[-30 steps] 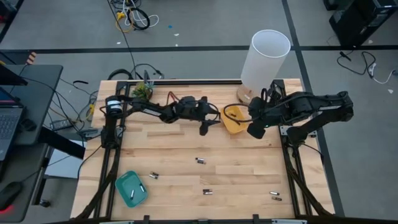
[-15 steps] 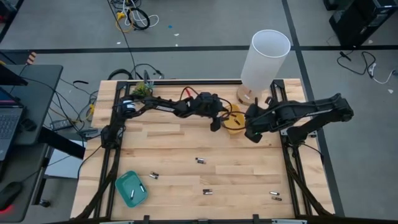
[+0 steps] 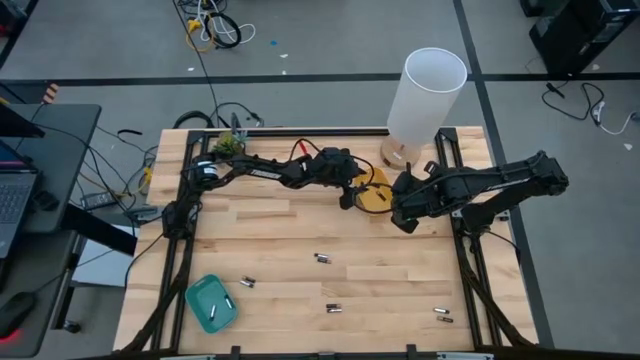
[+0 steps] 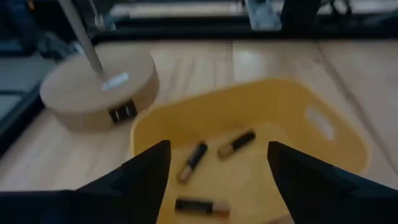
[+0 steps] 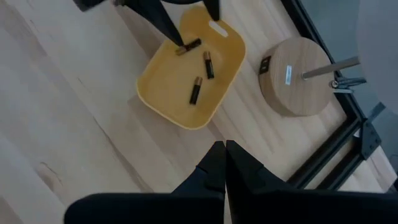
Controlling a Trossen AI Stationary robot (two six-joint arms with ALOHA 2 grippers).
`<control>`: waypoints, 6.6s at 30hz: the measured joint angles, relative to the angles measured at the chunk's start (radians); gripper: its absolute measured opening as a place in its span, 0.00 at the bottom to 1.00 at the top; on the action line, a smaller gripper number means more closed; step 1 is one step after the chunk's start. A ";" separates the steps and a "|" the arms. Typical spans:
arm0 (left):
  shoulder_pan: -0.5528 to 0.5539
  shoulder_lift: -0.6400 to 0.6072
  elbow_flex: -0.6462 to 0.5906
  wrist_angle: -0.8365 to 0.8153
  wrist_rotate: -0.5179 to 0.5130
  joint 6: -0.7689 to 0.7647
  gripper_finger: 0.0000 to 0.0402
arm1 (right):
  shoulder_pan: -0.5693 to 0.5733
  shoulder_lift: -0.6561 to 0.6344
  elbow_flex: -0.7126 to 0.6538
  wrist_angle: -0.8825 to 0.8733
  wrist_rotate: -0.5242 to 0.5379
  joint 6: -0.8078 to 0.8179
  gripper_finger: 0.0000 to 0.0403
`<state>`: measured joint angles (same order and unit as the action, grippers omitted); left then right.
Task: Sort batteries
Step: Put the black battery into the yellow bin
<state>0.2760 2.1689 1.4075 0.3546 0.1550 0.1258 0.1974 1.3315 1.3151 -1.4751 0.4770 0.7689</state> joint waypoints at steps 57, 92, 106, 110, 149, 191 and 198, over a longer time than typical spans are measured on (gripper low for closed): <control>-0.453 -0.248 -0.639 0.210 -0.078 0.015 0.49 | 0.066 0.002 -0.660 1.302 -0.112 -0.275 0.00; -0.431 -0.194 -0.620 0.300 -0.105 0.089 0.40 | 0.064 0.002 -0.659 1.311 -0.113 -0.275 0.00; -0.375 -0.099 -0.496 0.269 -0.059 0.020 0.40 | 0.083 0.001 -0.659 1.299 -0.142 -0.272 0.00; -0.359 -0.235 -0.503 0.117 -0.130 0.039 0.40 | 0.092 0.001 -0.659 1.301 -0.141 -0.268 0.00; 0.325 0.054 0.354 -0.631 0.179 0.370 0.40 | 0.148 0.001 -0.659 1.285 -0.086 -0.219 0.00; 0.411 0.440 0.920 -0.998 0.267 0.509 0.40 | 0.129 0.001 -0.659 1.285 -0.113 -0.192 0.00; 0.405 0.452 0.919 -0.936 0.227 0.472 0.40 | 0.091 0.001 -0.659 1.290 -0.113 -0.188 0.00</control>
<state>0.6812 2.6213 2.3268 -0.5816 0.3823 0.5977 0.2882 1.3327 0.6563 -0.1850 0.3637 0.5812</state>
